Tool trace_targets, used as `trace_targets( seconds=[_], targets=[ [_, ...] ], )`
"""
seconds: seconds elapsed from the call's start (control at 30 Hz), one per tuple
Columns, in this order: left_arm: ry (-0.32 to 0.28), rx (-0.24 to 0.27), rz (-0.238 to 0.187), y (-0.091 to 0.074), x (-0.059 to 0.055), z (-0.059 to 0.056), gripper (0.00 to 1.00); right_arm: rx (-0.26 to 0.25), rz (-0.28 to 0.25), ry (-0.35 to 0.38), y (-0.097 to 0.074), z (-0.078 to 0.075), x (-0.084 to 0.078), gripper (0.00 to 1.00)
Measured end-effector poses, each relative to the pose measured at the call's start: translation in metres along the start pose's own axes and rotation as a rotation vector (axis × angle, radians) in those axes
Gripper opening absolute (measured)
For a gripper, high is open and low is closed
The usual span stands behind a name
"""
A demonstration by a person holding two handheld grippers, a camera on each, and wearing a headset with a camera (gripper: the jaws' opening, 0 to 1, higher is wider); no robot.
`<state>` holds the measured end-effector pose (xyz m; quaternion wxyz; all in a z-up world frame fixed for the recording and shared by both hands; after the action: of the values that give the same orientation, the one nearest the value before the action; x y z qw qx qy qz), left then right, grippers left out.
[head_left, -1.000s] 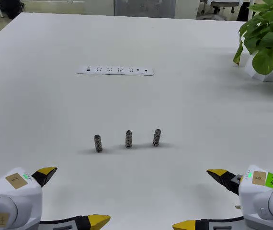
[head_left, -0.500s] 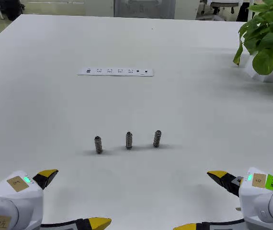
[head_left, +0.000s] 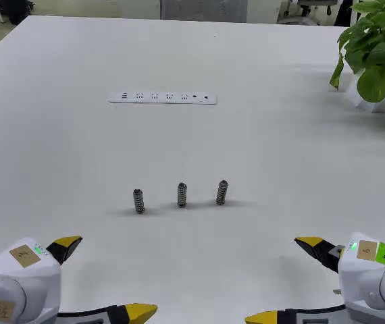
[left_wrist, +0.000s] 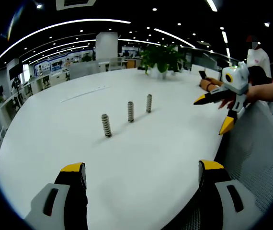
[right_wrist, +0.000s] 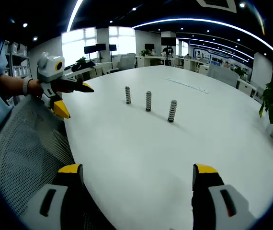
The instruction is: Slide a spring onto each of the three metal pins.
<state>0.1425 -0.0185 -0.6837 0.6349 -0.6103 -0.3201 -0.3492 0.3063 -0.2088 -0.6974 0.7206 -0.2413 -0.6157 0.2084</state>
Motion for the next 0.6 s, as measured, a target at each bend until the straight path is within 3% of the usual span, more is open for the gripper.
trace_targets(
  seconds=[0.27,0.6],
  targets=[
    [0.001,0.002,-0.002,-0.0003,0.0003,0.0003,1.00,-0.027,-0.004,0.003,-0.0015,-0.0041,0.0015,0.99],
    [0.004,0.004,0.001,-0.0005,0.0002,0.0002,1.00,-0.026,-0.007,0.005,-0.0004,-0.0063,0.0002,0.99]
  ],
)
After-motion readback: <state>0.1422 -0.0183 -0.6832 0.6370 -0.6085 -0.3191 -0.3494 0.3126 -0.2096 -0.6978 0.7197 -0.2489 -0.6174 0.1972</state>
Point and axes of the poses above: the centre of the closed fingertips' face, and the gripper's own axes: y roughly forward along the fingers, z roughly to its left, x roughly out of its top, the point moved 3 cm from there along -y, roughly backward along the fingers, and after that the axes turned 7 degrees about y, right-handed, at the moved point
